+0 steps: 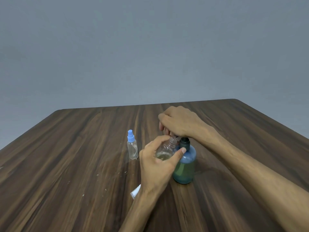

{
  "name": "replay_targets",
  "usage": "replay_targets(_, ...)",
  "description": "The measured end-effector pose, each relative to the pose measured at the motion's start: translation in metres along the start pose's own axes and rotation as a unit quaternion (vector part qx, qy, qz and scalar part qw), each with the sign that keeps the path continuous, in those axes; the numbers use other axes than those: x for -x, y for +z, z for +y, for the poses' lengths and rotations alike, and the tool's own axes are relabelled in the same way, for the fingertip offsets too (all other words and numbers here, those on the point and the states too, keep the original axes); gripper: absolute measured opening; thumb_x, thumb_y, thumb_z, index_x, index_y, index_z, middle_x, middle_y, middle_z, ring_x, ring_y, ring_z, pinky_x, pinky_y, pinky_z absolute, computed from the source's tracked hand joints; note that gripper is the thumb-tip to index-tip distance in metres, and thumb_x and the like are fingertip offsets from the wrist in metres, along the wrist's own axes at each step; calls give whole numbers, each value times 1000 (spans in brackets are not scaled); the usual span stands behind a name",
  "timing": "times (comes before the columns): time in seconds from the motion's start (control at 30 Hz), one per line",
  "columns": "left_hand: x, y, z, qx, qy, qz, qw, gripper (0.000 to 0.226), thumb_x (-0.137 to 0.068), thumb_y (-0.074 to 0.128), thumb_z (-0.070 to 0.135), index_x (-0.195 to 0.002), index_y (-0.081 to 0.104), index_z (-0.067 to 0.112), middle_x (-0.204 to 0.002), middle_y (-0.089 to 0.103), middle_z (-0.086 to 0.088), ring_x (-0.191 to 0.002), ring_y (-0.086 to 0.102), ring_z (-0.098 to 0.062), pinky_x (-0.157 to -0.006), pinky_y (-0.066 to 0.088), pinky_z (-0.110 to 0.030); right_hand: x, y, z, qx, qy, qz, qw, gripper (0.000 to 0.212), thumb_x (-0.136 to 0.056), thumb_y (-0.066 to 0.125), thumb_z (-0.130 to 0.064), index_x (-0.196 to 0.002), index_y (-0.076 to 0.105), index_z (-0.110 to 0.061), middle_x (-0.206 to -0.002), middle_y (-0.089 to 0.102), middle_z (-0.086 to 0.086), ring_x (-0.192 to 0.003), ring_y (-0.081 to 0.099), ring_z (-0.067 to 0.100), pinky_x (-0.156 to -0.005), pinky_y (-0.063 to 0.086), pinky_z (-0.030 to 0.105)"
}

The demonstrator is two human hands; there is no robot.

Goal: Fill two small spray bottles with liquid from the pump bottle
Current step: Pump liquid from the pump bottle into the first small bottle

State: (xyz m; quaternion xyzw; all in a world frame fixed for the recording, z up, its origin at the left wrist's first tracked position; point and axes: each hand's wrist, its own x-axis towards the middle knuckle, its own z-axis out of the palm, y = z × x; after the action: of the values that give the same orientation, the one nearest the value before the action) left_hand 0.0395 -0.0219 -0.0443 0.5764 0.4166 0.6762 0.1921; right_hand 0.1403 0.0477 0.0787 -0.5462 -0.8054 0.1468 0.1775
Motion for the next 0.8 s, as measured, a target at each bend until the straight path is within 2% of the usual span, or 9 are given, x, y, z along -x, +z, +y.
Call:
replay_targets(0.13, -1, 1, 3, -1, -1, -6, 1000, 30, -74, 89, 42, -101, 75, 39, -93, 82, 15, -89, 81, -12, -82, 66, -34, -1, 5, 1, 35, 16, -27, 999, 44, -99, 40, -38, -88, 79, -21, -90, 78, -2, -87, 71, 24, -79, 55, 39)
replay_targets(0.27, 0, -1, -4, -8, -6, -4, 1000, 34, -74, 87, 49, -104, 78, 37, -97, 83, 11, -98, 80, -22, -89, 66, -51, 0, 0, 0, -6, 4, -5, 1000, 44, -101, 43, -36, -84, 80, -21, -79, 79, -6, -79, 75, 19, -77, 58, 38)
replay_targets(0.33, -1, 0, -6, -15, -14, -10, 1000, 38, -74, 88, 51, -108, 76, 41, -98, 82, 11, -101, 79, -25, -90, 65, -55, 0, 4, 2, 6, 13, -21, 1000, 43, -100, 43, -36, -85, 80, -21, -83, 79, -4, -82, 73, 21, -77, 57, 38)
replay_targets(0.43, -1, 0, -6, -15, -20, -4, 1000, 38, -73, 88, 52, -108, 75, 42, -97, 82, 10, -101, 79, -27, -91, 65, -55, 0, 6, 1, 28, 19, -32, 999, 43, -100, 42, -37, -87, 80, -21, -88, 78, -1, -85, 71, 23, -79, 56, 39)
replay_targets(0.53, 0, 1, -6, -9, -22, 1, 1000, 38, -72, 89, 52, -106, 75, 43, -97, 83, 9, -102, 79, -30, -91, 64, -55, 0, -1, 0, -10, 5, -7, 1000, 43, -100, 43, -36, -84, 80, -21, -80, 80, -4, -79, 74, 20, -79, 57, 37)
replay_targets(0.67, -1, 1, -5, -23, -18, -2, 1000, 38, -74, 88, 52, -108, 75, 43, -97, 82, 10, -101, 78, -28, -90, 65, -54, 0, 6, 1, 28, 16, -35, 999, 43, -101, 42, -37, -88, 79, -19, -87, 77, 0, -84, 71, 23, -76, 55, 38)
replay_targets(0.8, -1, 0, -8, -25, -11, -5, 1000, 39, -74, 88, 53, -109, 75, 41, -97, 82, 10, -102, 78, -27, -89, 65, -54, 0, 1, 1, -4, 6, 0, 1000, 43, -102, 43, -36, -84, 79, -20, -80, 79, -5, -80, 74, 20, -80, 59, 39)
